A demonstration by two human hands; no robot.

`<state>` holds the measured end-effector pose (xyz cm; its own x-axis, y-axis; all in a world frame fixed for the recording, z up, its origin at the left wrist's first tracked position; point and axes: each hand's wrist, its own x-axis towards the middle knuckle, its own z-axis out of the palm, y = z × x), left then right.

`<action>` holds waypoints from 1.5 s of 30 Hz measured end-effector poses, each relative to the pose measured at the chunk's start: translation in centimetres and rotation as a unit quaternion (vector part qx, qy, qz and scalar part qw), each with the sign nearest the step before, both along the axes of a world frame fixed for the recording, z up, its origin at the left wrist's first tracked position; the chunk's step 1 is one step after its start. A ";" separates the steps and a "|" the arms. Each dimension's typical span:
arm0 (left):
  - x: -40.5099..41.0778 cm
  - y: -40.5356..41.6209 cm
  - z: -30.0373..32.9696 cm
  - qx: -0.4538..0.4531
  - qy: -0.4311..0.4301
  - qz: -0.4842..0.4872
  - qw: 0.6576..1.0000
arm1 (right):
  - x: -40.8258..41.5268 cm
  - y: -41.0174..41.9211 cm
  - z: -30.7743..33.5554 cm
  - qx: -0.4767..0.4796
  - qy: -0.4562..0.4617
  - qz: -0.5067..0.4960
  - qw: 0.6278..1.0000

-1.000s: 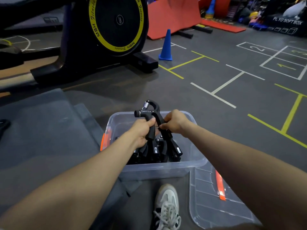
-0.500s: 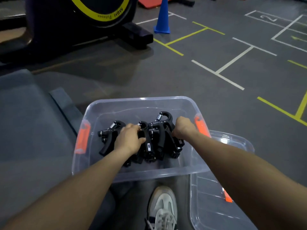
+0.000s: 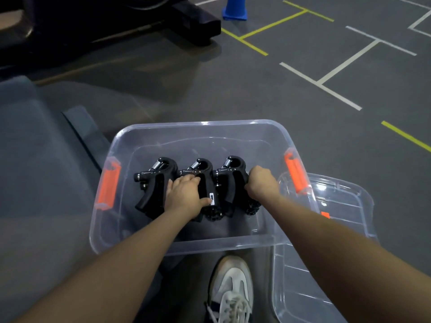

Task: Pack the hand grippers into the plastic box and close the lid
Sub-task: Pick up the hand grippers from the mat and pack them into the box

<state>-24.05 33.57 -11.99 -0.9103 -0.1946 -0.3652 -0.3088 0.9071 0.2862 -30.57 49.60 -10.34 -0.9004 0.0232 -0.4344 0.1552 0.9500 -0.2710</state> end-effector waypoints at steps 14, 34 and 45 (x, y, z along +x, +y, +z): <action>6.5 -8.0 10.3 0.061 0.110 0.080 0.989 | 4.4 -11.7 10.7 -0.132 0.047 0.170 0.975; 32.0 -41.8 14.7 -0.001 0.119 0.396 0.911 | 24.0 -50.6 14.7 -0.192 -0.016 0.403 0.895; 30.5 -52.0 5.3 -0.037 0.103 0.463 0.880 | 21.7 -58.7 6.1 -0.175 -0.014 0.407 0.896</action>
